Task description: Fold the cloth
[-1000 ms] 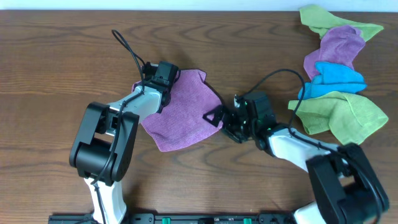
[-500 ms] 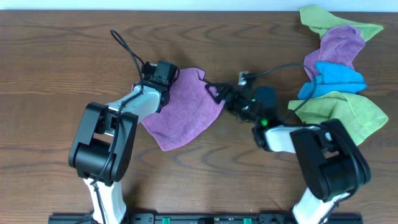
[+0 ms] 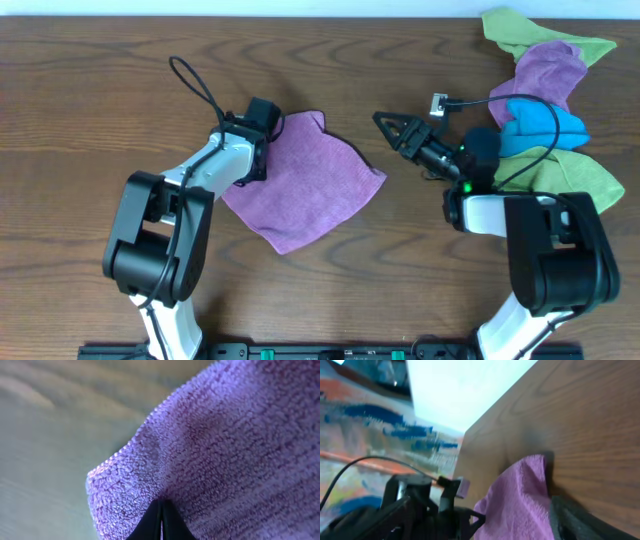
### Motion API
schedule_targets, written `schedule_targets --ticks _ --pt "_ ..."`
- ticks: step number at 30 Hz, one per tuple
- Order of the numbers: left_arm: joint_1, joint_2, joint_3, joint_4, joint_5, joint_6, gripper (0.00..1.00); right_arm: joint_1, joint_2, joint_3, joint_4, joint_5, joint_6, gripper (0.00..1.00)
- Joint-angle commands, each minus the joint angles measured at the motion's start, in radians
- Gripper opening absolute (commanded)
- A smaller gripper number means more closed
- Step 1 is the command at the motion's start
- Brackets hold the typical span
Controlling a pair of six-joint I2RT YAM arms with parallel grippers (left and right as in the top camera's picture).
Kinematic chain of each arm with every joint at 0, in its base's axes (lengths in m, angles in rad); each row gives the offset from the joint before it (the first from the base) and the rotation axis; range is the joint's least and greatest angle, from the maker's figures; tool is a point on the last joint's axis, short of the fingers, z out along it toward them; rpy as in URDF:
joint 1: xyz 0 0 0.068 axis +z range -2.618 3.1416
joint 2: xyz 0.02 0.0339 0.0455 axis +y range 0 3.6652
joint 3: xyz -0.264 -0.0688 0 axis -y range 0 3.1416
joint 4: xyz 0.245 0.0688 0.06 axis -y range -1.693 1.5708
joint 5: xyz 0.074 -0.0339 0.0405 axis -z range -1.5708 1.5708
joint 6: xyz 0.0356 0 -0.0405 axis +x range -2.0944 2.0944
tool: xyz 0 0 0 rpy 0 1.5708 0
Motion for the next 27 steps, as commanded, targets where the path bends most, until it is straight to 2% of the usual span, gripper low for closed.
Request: schedule_targets --ticks 1,5,10,14,18,23,25,26,27 --pt "-0.005 0.097 -0.076 -0.075 0.315 -0.048 0.06 -0.009 -0.020 0.021 0.005 -0.140 -0.013 0.81" --pt "-0.005 0.097 -0.076 -0.139 0.407 -0.047 0.06 -0.009 -0.021 0.038 0.005 -0.194 -0.012 0.77" --pt "-0.013 0.097 -0.076 -0.218 0.459 -0.047 0.06 -0.019 -0.021 0.097 -0.070 -0.196 -0.056 0.79" --pt "-0.029 0.097 -0.076 -0.258 0.458 -0.047 0.06 -0.022 -0.021 0.169 -0.359 -0.151 -0.257 0.82" --pt "-0.046 0.097 -0.076 -0.259 0.457 -0.047 0.05 -0.021 -0.021 0.224 -0.688 -0.004 -0.451 0.82" --pt "-0.078 0.097 -0.076 -0.241 0.446 -0.048 0.06 -0.022 -0.021 0.316 -0.912 0.131 -0.586 0.76" --pt "-0.087 0.097 -0.076 -0.237 0.446 -0.055 0.06 -0.021 -0.021 0.378 -0.993 0.166 -0.637 0.66" --pt "-0.093 0.097 -0.076 -0.233 0.446 -0.055 0.05 -0.021 -0.021 0.426 -1.053 0.185 -0.669 0.47" --pt "-0.095 0.097 -0.076 -0.232 0.446 -0.055 0.06 -0.021 -0.021 0.473 -1.109 0.198 -0.697 0.21"
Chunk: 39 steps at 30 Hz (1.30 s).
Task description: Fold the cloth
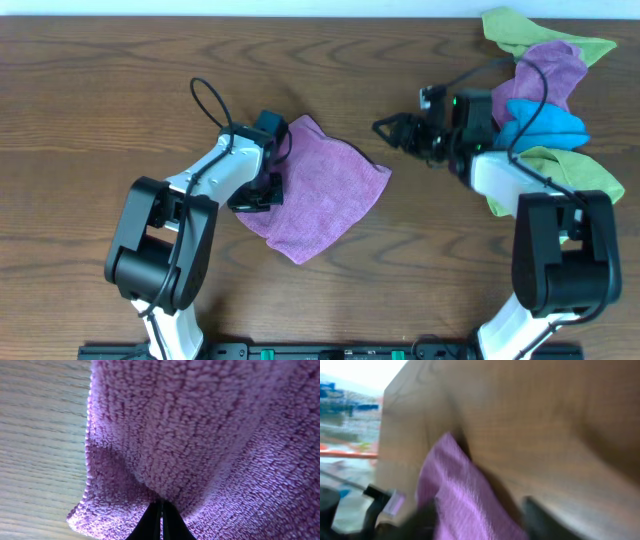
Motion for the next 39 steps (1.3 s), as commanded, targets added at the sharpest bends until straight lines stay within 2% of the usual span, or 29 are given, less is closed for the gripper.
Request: schedule_targets --ticks 1,7,13,20,26,39 --pt "-0.038 0.114 -0.084 0.024 0.108 -0.007 0.06 -0.010 -0.012 0.134 -0.104 0.086 -0.167 0.02" --pt "-0.038 0.114 -0.084 0.037 0.093 -0.009 0.06 0.041 -0.012 0.296 -0.478 0.241 -0.348 0.01" --pt "-0.038 0.114 -0.084 0.045 0.082 -0.014 0.06 0.162 -0.012 0.292 -0.655 0.471 -0.388 0.01" --pt "-0.038 0.114 -0.084 0.054 0.082 -0.014 0.06 0.232 -0.003 0.271 -0.673 0.574 -0.388 0.01" --pt "-0.038 0.114 -0.084 0.056 0.082 -0.014 0.06 0.233 0.017 0.194 -0.660 0.550 -0.387 0.01" --pt "-0.038 0.114 -0.084 0.063 0.083 -0.018 0.06 0.271 0.024 0.158 -0.654 0.537 -0.386 0.01"
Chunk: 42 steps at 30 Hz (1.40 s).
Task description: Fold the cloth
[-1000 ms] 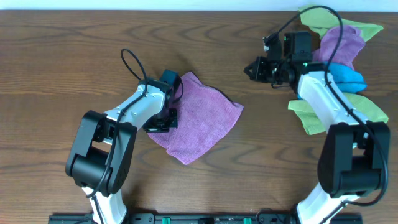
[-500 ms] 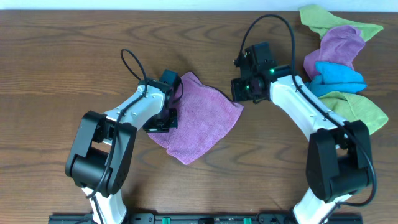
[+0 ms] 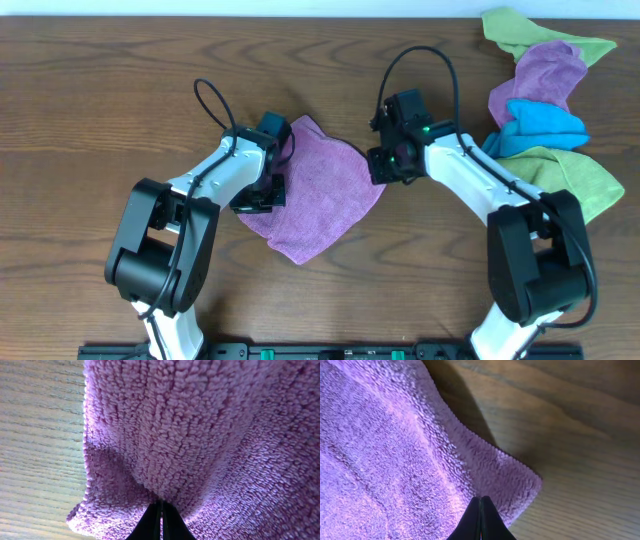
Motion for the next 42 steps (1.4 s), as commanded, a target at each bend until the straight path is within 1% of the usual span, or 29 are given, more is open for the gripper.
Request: schedule_targets --ticks 1,12,15,23,26,32,37,42 --pt "-0.028 0.120 -0.075 0.048 0.084 -0.011 0.06 0.009 0.025 -0.008 0.002 -0.005 -0.013 0.01" --pt "-0.028 0.120 -0.075 0.031 0.084 -0.011 0.06 0.008 0.154 -0.008 0.055 0.016 0.024 0.01" --pt "-0.029 0.120 -0.075 -0.007 0.093 -0.011 0.06 -0.002 0.156 -0.007 0.096 0.073 0.064 0.01" --pt "-0.032 0.120 -0.075 -0.164 0.106 -0.011 0.06 -0.069 0.156 0.018 0.193 0.138 0.070 0.01" --pt "-0.032 0.120 -0.075 -0.180 0.107 -0.012 0.06 -0.114 0.156 0.033 0.192 0.145 0.069 0.01" --pt "-0.032 0.120 -0.075 -0.161 0.117 -0.024 0.06 -0.190 0.156 0.077 0.164 0.140 0.076 0.01" --pt "-0.032 0.120 -0.075 -0.131 0.142 -0.033 0.06 -0.189 0.155 0.119 0.134 0.130 0.076 0.01" --pt "-0.032 0.120 -0.056 -0.118 0.145 -0.034 0.06 -0.189 0.130 0.225 0.019 0.032 0.076 0.01"
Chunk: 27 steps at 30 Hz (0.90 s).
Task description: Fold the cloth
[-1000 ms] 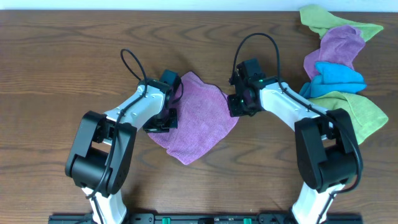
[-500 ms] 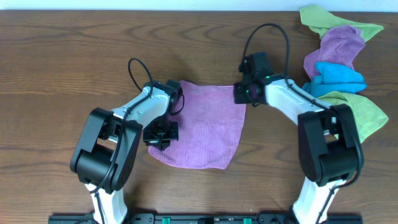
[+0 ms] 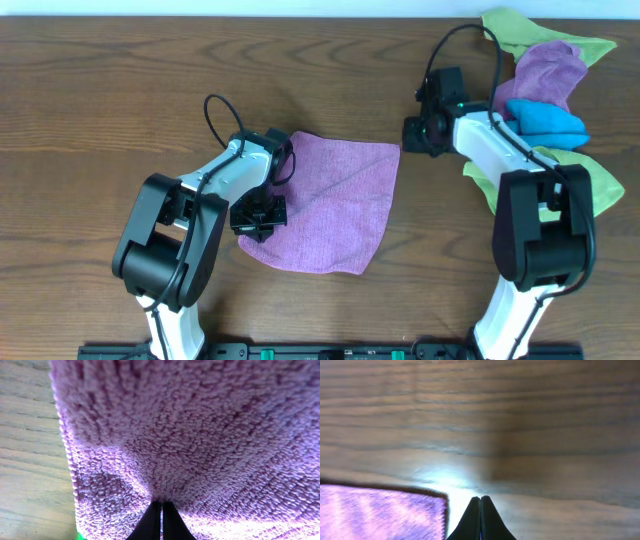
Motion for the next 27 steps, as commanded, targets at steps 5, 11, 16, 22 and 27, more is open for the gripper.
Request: schedule_targets --ticks 5,11,16,22,27 --pt "-0.007 0.093 0.005 0.072 0.030 -0.010 0.06 0.004 -0.098 0.124 -0.209 -0.198 -0.002 0.06" --pt "-0.002 0.093 0.019 0.126 0.030 -0.003 0.06 0.035 -0.243 0.124 -0.404 -0.280 -0.110 0.63" --pt "0.023 0.092 0.042 0.150 0.078 0.042 0.05 0.089 -0.410 0.124 -0.467 -0.183 -0.108 0.68" --pt "0.033 0.042 0.118 0.096 0.078 0.061 0.06 0.132 -0.584 0.124 -0.536 -0.103 -0.086 0.70" --pt "0.033 -0.047 0.144 0.132 0.077 0.060 0.06 0.133 -0.636 0.122 -0.593 -0.103 -0.087 0.67"
